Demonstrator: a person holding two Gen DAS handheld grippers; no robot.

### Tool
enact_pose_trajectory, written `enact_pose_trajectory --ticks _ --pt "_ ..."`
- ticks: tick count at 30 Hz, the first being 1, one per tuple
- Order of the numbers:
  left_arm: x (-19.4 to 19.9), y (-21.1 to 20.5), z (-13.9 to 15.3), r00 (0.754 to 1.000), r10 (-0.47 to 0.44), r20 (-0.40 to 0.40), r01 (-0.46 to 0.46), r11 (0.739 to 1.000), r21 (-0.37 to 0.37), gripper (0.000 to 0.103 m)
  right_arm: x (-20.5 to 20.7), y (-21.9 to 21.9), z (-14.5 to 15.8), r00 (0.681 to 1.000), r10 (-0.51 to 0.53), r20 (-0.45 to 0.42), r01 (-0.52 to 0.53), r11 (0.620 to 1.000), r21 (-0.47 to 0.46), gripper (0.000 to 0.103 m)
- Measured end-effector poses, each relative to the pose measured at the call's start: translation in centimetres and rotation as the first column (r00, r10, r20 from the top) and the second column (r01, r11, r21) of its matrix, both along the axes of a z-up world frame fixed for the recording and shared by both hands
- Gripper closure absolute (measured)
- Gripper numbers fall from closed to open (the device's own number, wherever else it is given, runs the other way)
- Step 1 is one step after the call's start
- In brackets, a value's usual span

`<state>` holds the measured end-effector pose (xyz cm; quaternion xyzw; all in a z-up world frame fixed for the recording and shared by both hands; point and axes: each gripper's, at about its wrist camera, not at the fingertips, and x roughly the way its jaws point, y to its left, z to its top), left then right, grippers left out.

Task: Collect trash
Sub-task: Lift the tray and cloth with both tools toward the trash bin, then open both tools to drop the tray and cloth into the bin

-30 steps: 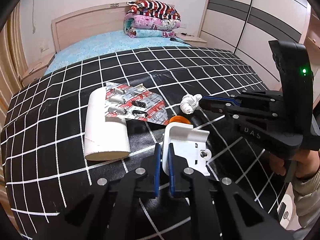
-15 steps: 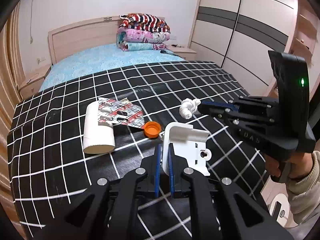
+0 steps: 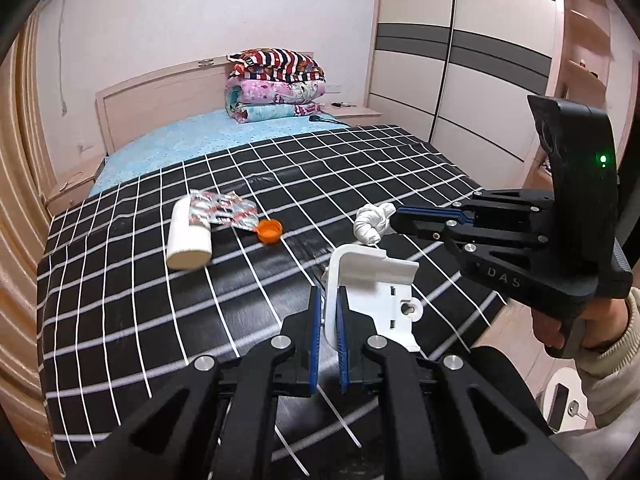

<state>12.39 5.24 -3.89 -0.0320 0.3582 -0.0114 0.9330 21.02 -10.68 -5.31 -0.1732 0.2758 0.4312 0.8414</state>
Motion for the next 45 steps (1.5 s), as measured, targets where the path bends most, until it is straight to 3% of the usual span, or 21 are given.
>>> enact_pose_trajectory --ticks 10,23,32,45 --pt "-4.2 -1.9 -2.8 0.999 0.002 -0.039 -0.004 0.999 -0.048 0.096 -4.7 -2.7 -2.0 0.999 0.031 -0.017 -0.031 0.999 -0.022 0.1" --pt "-7.5 -4.5 -9.1 0.983 -0.04 -0.177 0.02 0.993 -0.117 0.096 -8.9 -5.3 -7.1 0.985 0.063 -0.161 -0.073 0.996 -0.058 0.1" --pt "-7.6 -6.5 -15.5 0.944 -0.07 -0.322 0.022 0.988 -0.153 0.096 -10.2 -5.2 -11.3 0.969 0.082 -0.233 -0.114 0.985 -0.128 0.1" --pt "-6.0 -6.1 -23.3 0.86 -0.029 -0.51 -0.062 0.985 -0.161 0.096 -9.8 -4.6 -19.5 0.94 -0.004 -0.341 -0.104 0.949 -0.297 0.1"
